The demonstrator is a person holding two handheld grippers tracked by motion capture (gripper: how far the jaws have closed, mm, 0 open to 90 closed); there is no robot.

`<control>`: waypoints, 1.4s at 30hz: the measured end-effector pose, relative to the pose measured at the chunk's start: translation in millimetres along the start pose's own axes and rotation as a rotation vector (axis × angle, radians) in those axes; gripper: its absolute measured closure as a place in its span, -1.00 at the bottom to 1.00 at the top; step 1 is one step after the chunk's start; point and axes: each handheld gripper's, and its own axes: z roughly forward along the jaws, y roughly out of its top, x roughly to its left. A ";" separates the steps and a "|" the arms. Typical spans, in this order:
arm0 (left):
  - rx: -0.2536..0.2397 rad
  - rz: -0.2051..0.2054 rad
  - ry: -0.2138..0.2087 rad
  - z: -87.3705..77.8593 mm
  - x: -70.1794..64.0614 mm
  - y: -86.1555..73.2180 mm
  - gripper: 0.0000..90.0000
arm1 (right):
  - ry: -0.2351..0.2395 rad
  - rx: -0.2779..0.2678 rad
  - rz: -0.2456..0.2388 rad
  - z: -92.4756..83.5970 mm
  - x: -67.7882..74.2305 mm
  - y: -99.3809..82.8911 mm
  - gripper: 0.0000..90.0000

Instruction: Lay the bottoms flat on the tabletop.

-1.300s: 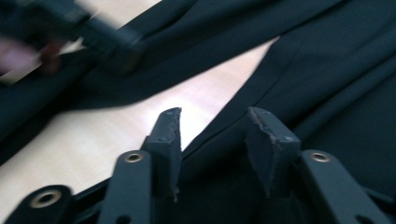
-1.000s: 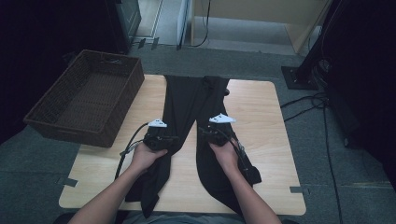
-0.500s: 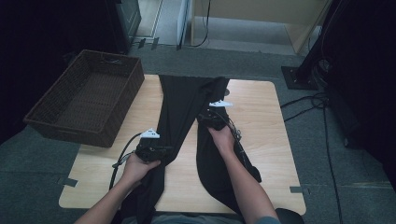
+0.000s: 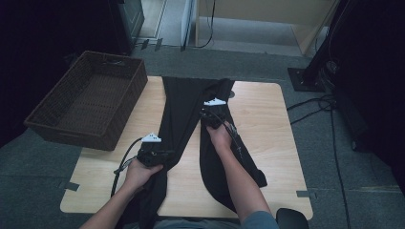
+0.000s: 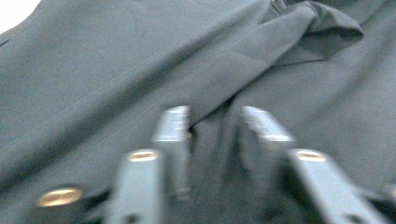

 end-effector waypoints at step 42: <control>0.053 -0.070 0.211 25.0 72.5 87.3 0.19 | 0.167 0.036 -0.045 -111.6 3.3 -90.6 0.99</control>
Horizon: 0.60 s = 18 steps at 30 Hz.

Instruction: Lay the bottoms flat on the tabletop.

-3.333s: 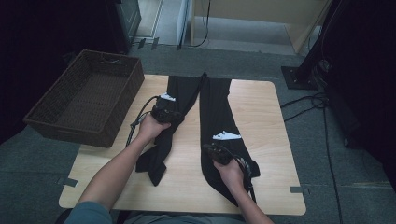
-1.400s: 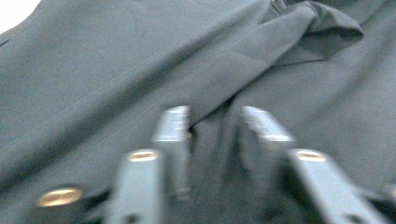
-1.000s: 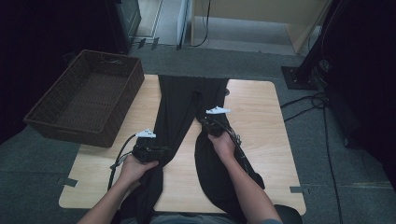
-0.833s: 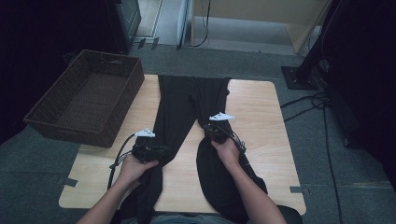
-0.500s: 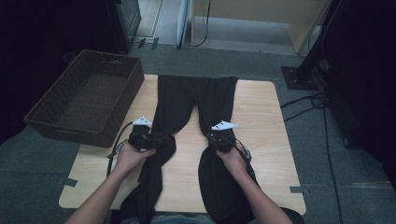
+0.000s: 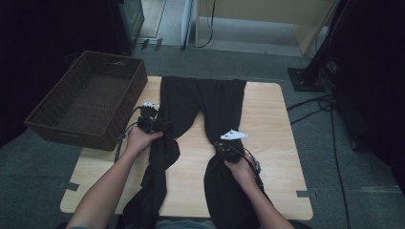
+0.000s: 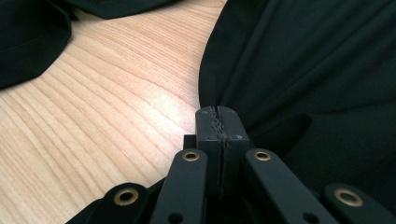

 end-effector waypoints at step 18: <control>0.025 0.175 -0.108 -18.2 -38.0 -39.6 0.98 | 0.020 0.069 0.098 -36.8 11.2 -24.0 0.98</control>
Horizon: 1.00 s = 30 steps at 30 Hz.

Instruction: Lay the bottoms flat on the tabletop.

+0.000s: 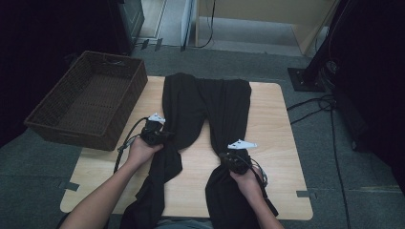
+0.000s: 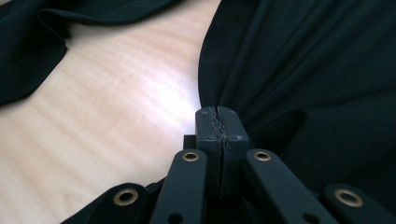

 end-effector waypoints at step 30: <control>-0.048 -0.098 -0.040 -30.7 -29.5 -55.0 0.98 | 0.030 -0.222 0.051 37.4 -23.1 67.9 -0.23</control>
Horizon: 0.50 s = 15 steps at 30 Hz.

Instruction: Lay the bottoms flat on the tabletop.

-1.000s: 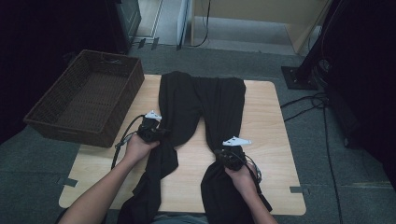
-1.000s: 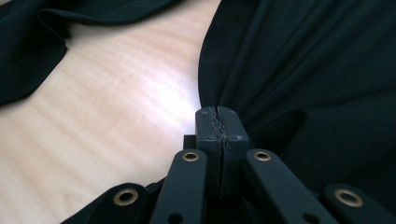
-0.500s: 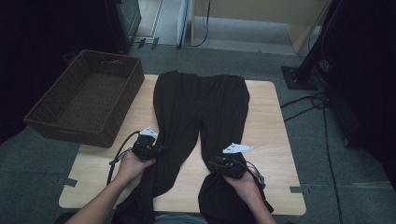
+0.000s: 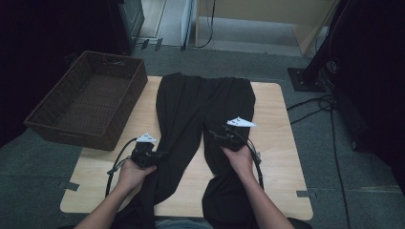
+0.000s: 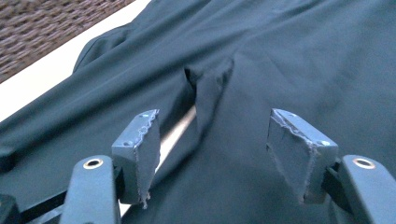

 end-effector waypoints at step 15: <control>0.004 0.016 0.026 1.3 -2.6 -6.0 0.95 | -0.140 0.120 -0.129 82.7 24.4 15.5 -0.01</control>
